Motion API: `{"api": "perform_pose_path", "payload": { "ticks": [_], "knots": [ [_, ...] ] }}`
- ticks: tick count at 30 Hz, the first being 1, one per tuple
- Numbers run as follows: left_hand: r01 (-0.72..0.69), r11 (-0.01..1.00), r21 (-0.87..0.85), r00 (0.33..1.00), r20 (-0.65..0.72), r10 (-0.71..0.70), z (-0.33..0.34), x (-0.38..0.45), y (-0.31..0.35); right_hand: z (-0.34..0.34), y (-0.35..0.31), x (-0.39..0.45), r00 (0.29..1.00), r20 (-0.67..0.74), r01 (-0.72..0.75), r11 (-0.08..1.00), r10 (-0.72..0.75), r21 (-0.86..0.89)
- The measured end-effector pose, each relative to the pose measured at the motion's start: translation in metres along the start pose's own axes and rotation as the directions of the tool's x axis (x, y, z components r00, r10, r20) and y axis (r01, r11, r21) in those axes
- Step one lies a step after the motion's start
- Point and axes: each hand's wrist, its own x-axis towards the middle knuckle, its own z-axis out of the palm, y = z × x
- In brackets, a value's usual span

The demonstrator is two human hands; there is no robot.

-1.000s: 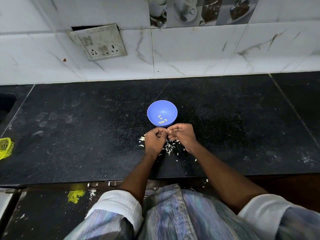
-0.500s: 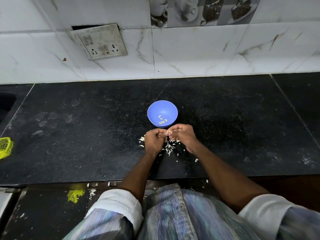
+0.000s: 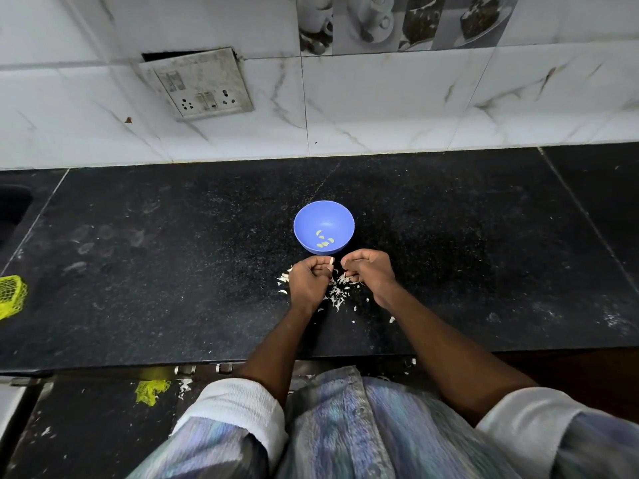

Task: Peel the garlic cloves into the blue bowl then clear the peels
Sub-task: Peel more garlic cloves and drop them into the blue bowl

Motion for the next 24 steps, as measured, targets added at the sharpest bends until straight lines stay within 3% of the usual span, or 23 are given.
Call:
{"api": "perform_pose_path", "payload": {
  "ticks": [7,12,24],
  "knots": [
    [-0.072,0.997,0.037,0.997,0.017,0.071,0.001,-0.008,0.01,0.0,0.003,0.001,0.996,-0.074,0.05,0.997,-0.054,-0.052],
    [-0.102,0.986,0.129,0.995,-0.006,0.104,0.0,-0.012,0.013,0.001,-0.002,-0.006,0.998,0.068,-0.006,0.999,0.002,0.049],
    [-0.095,0.97,0.225,0.992,-0.062,0.112,-0.005,-0.021,0.014,0.004,0.002,-0.01,0.994,0.081,0.079,0.997,-0.079,0.01]
  ]
}}
